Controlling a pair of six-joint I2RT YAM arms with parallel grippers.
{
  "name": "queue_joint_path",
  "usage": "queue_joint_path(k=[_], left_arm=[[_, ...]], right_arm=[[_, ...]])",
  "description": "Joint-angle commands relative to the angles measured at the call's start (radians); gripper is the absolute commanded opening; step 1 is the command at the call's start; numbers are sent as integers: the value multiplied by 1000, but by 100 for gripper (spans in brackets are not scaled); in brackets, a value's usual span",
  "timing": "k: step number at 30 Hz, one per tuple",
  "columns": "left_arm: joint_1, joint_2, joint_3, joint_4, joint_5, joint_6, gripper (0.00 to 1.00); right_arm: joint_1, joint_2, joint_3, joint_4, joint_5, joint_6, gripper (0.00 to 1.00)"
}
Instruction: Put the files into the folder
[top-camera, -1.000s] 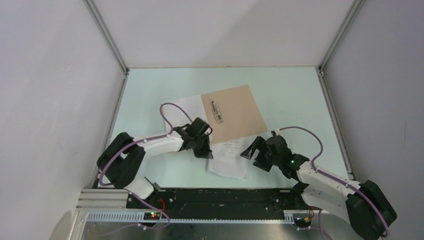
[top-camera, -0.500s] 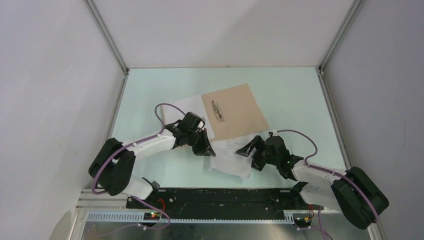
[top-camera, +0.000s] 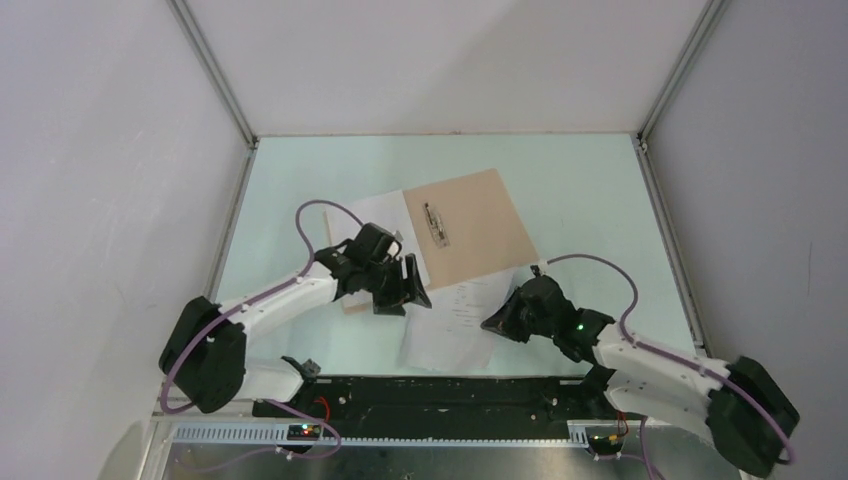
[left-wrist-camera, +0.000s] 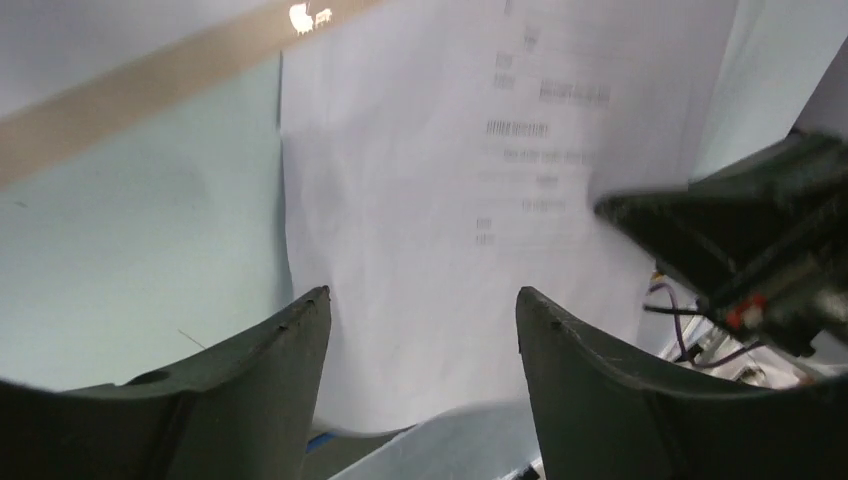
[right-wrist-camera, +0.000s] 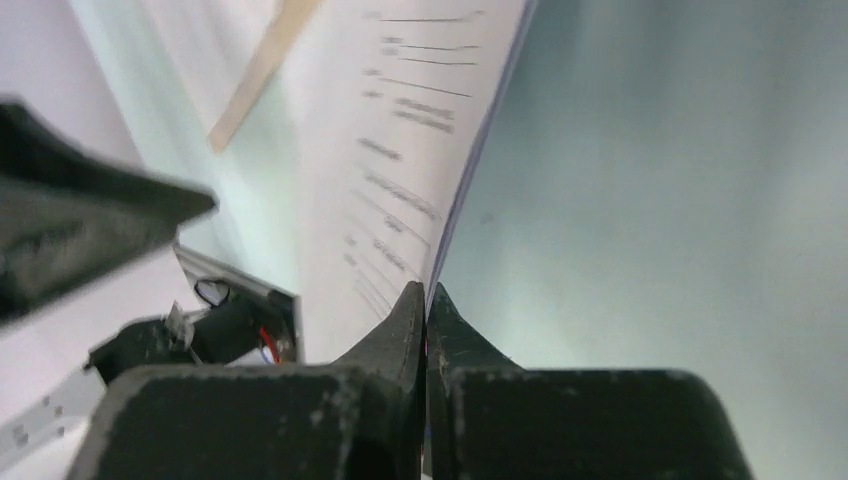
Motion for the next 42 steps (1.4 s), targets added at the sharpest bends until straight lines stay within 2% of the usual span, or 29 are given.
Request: queue_joint_path(k=[1,4,8,10,14,16,20,25,32,42], left_arm=[[19,-38,157,-105,-174,95,73],[34,56,283,-119,-354,107,74],[39,280,521,-118,-558,108,71],[40,376,604,-119,-643,101,67],[43,532,765,-119,-739,106,61],[51,593,830,-119,-731,105,59],[58,691,931,-117,-708,88,60],[60,780,1022,-118,-688,39,62],[61,826,1041,-119,-774,-74,49],[79,920,1134,-119,-812,-120,44]], right_arm=[[127,-166,188,-407,198,-114,0],[158,-246,296,-528,245,-174,0],[150,-276,451,-626,349,-285,0],[91,-261,531,-658,391,-349,0],[-87,-240,647,-651,350,-488,0],[-176,-227,701,-650,299,-534,0],[-253,-203,776,-617,233,-591,0],[-279,-143,821,-589,219,-638,0],[-289,-129,836,-574,201,-652,0],[-288,-152,844,-609,197,-654,0]])
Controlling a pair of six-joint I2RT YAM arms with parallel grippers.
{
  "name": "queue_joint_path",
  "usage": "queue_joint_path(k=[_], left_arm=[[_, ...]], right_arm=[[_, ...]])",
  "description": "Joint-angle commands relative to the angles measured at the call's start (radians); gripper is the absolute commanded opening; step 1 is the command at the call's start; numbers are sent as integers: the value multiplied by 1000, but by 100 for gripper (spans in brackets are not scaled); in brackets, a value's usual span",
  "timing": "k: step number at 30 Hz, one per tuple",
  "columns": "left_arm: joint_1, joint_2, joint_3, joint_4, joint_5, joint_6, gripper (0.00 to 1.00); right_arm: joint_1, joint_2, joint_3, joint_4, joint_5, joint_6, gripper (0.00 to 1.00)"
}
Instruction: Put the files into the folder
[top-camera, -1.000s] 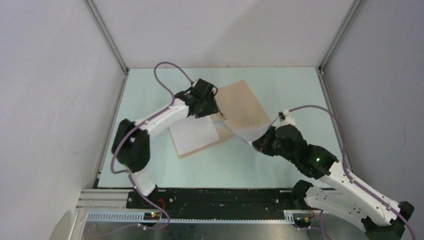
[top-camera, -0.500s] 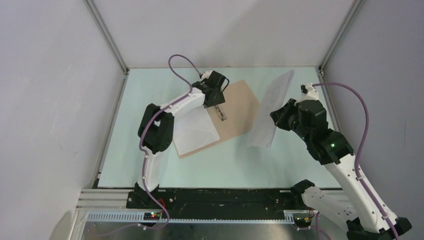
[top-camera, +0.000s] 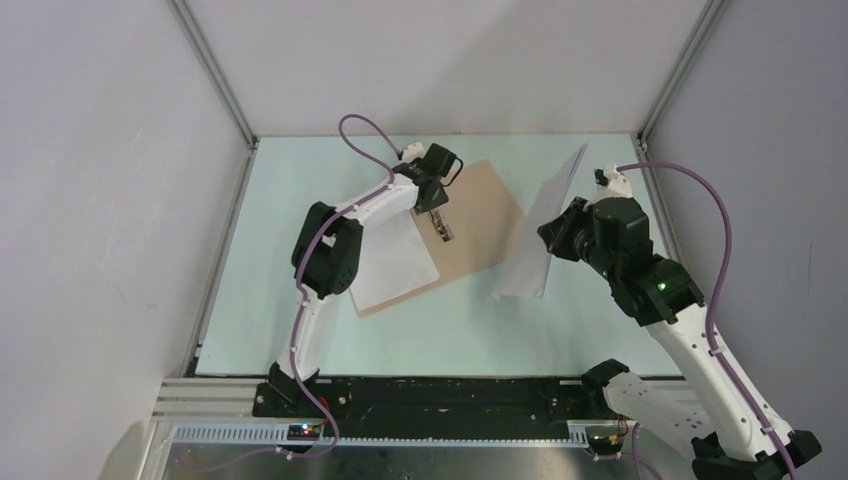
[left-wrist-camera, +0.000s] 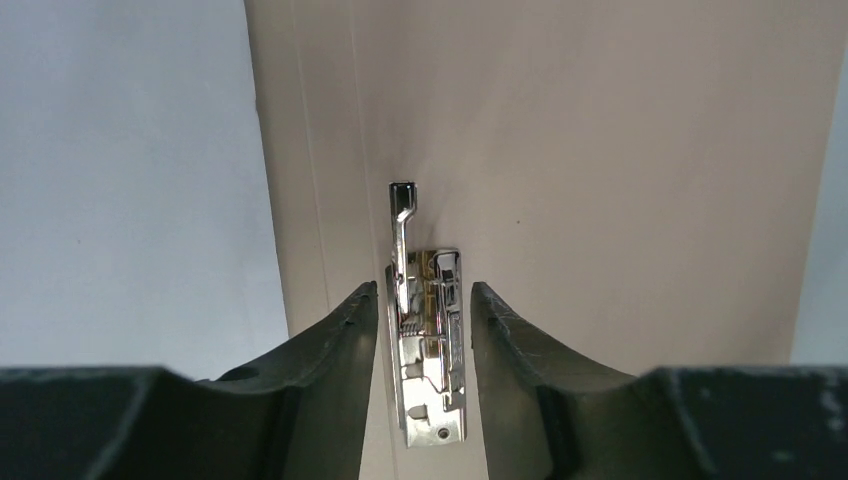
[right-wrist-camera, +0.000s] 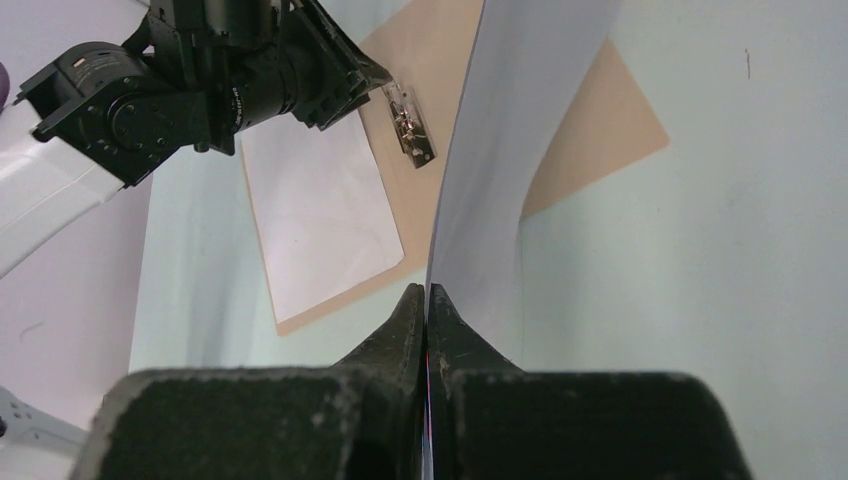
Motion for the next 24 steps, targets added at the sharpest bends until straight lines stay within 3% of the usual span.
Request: queue_joint_path(k=[1,24], left_arm=[[28,17,43,8,-65,-68,42],[72,152,172,7,69,-6,35]], right_arm=[[-5,-31,49,2,-7,-23,0],[-5,-19,49,8,-13,-31,0]])
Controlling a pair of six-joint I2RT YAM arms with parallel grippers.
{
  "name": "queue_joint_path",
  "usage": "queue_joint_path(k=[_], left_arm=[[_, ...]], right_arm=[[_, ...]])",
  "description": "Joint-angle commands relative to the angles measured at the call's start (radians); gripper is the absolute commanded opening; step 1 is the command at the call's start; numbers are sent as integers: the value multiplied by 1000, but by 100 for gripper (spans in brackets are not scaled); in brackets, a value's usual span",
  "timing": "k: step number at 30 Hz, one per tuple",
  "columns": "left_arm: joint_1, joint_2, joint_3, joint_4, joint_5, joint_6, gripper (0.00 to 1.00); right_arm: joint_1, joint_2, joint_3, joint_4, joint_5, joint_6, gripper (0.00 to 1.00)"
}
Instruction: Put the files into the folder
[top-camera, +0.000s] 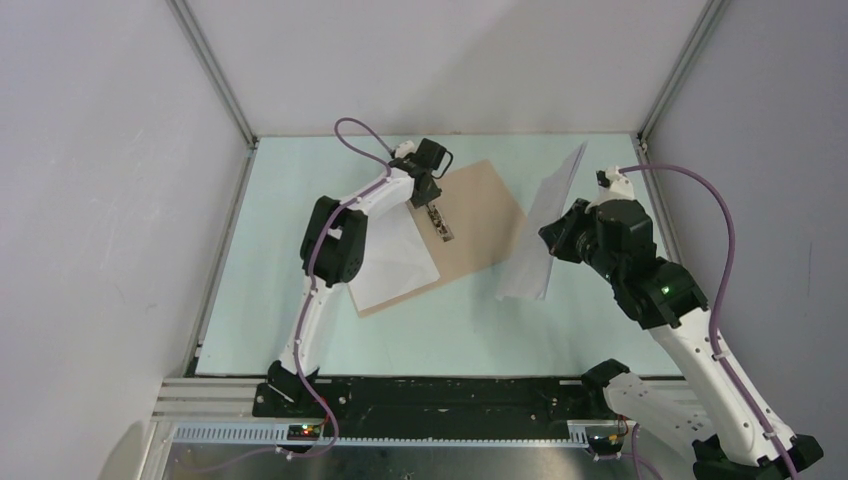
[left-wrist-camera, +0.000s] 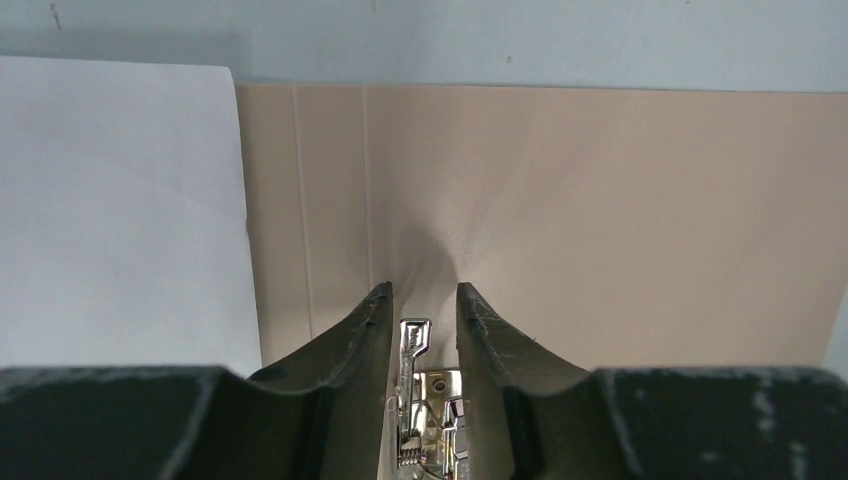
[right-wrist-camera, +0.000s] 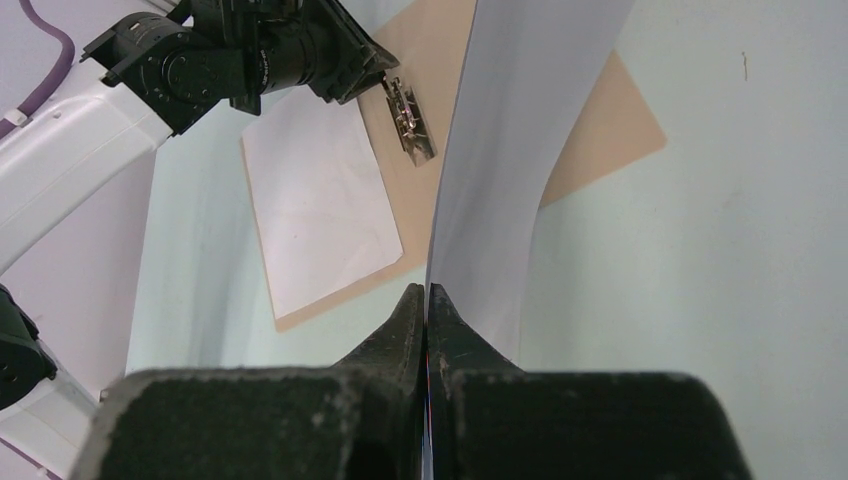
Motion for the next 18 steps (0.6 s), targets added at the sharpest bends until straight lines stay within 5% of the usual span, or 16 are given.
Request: queue_joint_path(k=[1,10,18], left_arm=[[-2,-11,20,6,18,20,34],[-5,-53,-48,-13,73,40,3],[-3,-208,-286,-21,275,207,0]], right_arm=[[-5,6,48,24,-9,-18,0],[-7,18,49,48,-21,-37,0],[-17,89,61,150,-242,-64,0]])
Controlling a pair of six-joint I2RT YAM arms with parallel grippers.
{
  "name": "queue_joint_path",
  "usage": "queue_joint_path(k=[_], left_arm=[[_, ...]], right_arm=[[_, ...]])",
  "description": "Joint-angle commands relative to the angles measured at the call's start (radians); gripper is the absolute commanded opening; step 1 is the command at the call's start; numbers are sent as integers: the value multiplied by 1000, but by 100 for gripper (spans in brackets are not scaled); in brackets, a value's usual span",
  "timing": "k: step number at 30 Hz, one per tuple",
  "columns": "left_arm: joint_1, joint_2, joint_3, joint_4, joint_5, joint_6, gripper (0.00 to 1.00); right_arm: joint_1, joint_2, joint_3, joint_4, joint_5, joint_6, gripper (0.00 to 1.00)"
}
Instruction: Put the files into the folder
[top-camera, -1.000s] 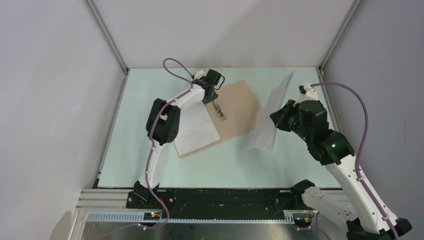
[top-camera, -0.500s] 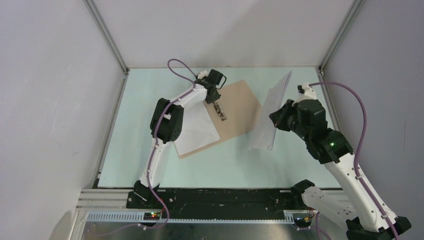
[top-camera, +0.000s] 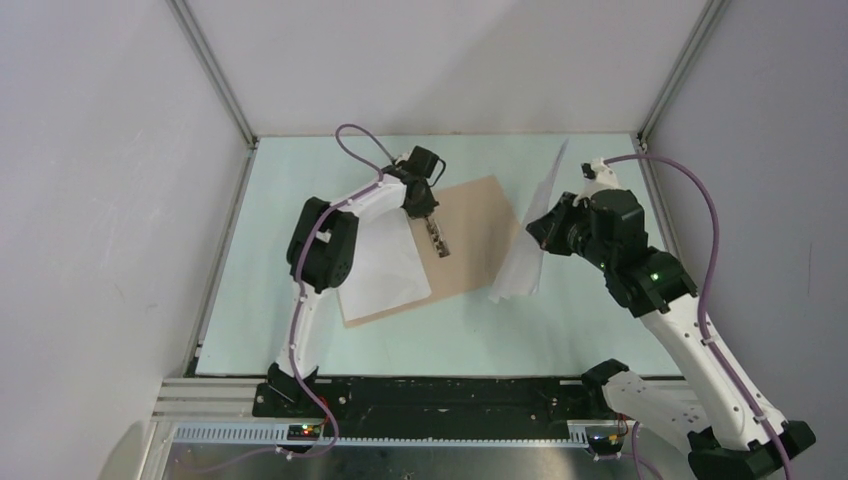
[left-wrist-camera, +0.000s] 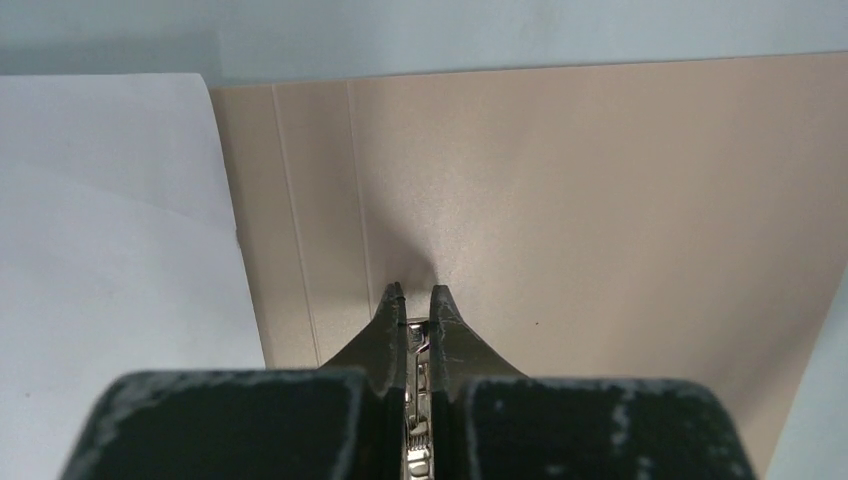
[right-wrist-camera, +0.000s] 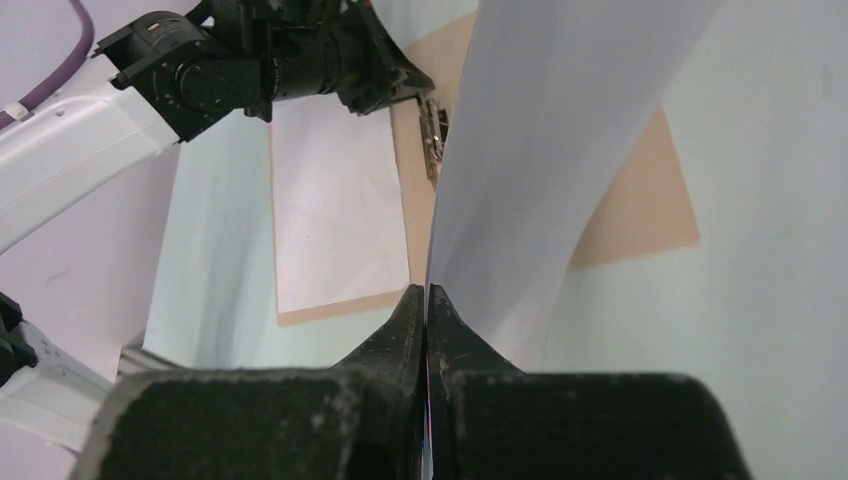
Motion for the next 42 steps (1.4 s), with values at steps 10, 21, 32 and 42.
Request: queue_joint_path(k=[10,21,32,42], left_arm=[[-9,-344,-496,-21,223,167,7],[48,-517,-499,-27,310,211,65],[48,-606,-589,-28,335,202,55],[-20,-699,-763,7,253,149,30]], right_arm=[[54,170,99,225,-325,30,0],[-158,252,-82,363,-613,168,0],[-108,580,-313,232,-201,17,0],[22,556,-284,204,5,47,0]])
